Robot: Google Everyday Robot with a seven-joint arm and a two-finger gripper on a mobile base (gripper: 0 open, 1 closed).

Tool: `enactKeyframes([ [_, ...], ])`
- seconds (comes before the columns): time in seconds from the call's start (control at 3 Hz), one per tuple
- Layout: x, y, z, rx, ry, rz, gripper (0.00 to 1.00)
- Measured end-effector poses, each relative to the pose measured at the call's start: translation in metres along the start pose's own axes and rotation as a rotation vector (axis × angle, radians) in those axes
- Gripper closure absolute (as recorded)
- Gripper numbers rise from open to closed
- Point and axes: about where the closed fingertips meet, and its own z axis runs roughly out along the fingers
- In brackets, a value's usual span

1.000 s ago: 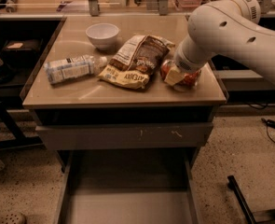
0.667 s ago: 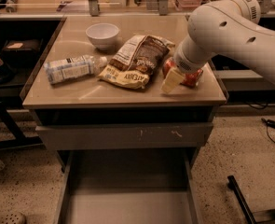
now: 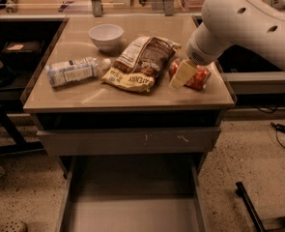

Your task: Pick coke can from middle drawer and place on counter

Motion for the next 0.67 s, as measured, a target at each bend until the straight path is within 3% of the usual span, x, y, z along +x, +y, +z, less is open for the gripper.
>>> enactKeyframes([
  [0.33, -0.013, -0.053, -0.082, 0.149, 0.029, 0.042, 0.00],
  [0.67, -0.006, -0.061, -0.100, 0.174, 0.065, 0.051, 0.00],
])
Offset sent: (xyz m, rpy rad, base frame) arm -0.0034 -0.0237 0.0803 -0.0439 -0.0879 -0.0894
